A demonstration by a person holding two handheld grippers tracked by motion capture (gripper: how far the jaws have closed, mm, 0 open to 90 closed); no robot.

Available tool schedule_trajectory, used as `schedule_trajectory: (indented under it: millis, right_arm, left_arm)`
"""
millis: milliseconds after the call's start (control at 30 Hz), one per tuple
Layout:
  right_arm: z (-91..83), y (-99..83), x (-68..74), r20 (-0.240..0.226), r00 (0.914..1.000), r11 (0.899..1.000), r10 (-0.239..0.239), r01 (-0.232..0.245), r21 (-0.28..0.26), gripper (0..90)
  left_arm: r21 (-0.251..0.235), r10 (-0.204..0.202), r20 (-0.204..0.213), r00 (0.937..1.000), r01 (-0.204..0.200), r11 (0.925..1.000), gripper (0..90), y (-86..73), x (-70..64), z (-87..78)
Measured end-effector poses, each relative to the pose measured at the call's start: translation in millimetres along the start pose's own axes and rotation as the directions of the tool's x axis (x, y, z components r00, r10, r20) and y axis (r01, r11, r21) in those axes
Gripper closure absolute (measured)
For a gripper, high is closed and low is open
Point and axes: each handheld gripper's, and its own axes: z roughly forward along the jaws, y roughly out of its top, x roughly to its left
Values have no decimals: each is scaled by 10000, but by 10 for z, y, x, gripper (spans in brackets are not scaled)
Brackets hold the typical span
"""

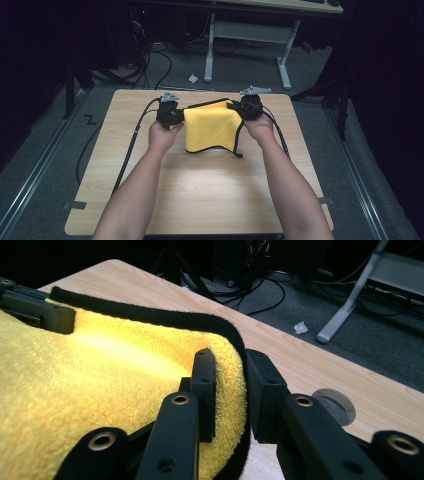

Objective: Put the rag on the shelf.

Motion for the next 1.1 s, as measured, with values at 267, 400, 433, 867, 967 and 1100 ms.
schedule_trajectory:
  millis: [267, 400, 433, 867, 967, 1100]
  right_arm:
    - [-19, -8, -73, 452, 9977, 9987, 509, -506, -78, 552]
    - [-37, 14, -77, 505, 9975, 9987, 491, -484, -147, 560]
    - [-43, 21, -78, 631, 9973, 9992, 373, -365, -130, 559]
    - [-207, 22, -191, 1359, 9890, 9969, 581, -503, -600, 519]
    - [-254, -49, -234, 1525, 9855, 9958, 746, -653, -649, 524]
    - [-306, -129, -255, 1664, 9838, 9964, 664, -564, -636, 523]
  left_arm:
    - [-6, -237, 250, 9994, 237, 9997, 781, -53, 13, -34]
    - [31, -227, 148, 9996, 227, 9997, 734, -52, 23, -39]
    - [55, -250, 130, 9996, 250, 9997, 734, -54, 30, -39]
    - [177, -435, -606, 9972, 446, 9988, 637, -100, 125, -123]
    - [40, -443, -689, 9966, 447, 9990, 627, -101, 145, -172]
    - [-99, -489, -826, 9954, 482, 9988, 602, -117, 185, -255]
